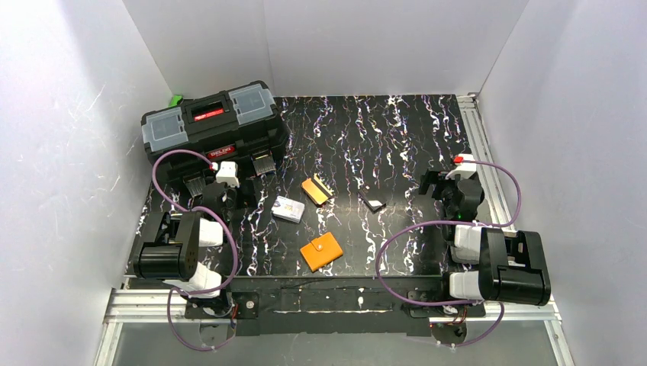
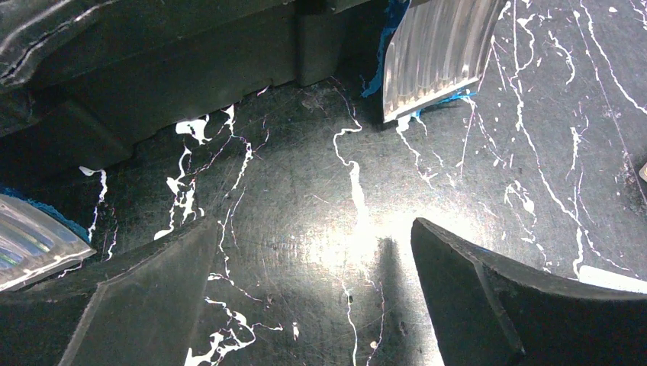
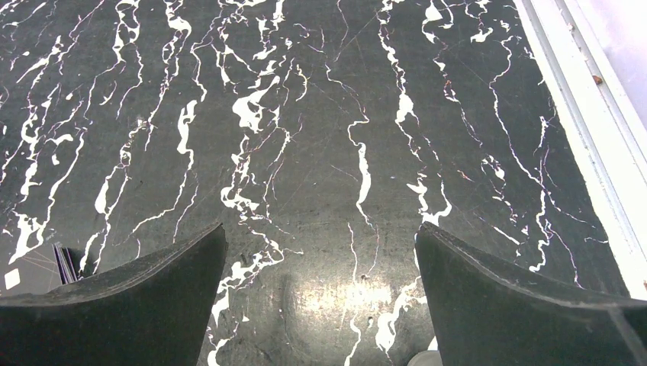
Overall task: Put the credit cards into the card holder
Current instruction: Open the card holder at the center of the board.
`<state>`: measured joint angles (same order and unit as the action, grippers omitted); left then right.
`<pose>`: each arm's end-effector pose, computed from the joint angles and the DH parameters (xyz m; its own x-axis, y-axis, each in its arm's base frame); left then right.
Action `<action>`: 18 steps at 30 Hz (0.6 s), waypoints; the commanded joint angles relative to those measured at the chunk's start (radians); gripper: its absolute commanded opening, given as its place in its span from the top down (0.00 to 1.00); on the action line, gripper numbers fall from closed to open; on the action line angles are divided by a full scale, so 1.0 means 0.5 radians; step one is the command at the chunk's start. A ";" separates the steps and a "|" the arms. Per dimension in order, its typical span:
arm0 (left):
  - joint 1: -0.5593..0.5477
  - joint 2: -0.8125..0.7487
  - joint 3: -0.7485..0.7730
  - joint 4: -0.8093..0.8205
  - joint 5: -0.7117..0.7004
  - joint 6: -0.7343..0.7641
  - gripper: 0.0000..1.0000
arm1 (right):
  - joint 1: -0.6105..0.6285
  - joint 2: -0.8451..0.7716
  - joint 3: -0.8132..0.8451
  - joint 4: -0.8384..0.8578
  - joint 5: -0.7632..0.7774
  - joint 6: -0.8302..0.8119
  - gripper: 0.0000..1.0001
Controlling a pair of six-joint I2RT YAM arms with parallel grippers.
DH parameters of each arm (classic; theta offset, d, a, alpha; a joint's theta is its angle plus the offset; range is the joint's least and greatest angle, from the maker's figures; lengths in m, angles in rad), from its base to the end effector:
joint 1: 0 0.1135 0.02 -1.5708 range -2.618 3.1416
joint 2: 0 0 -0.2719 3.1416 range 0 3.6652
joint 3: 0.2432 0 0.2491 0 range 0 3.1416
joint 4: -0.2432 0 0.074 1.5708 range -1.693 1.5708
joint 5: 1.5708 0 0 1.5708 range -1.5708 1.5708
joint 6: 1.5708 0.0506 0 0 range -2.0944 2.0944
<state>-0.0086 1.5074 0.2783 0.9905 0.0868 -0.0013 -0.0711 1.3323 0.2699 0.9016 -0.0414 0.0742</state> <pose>0.2611 -0.0066 0.1478 -0.2365 0.0007 -0.9716 0.0925 0.9955 -0.0217 0.2483 -0.0156 0.1758 -0.1570 0.0854 -0.9839 0.0420 0.9959 0.0798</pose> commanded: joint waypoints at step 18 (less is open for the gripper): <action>0.013 -0.405 0.557 -1.328 0.503 0.294 0.01 | 0.021 -0.323 0.784 -1.473 0.253 0.798 0.00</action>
<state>-0.0063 1.4242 0.3805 0.7536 0.1707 0.0402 -0.0631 1.2495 0.5884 0.3897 0.1280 0.2485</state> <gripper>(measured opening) 0.992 0.997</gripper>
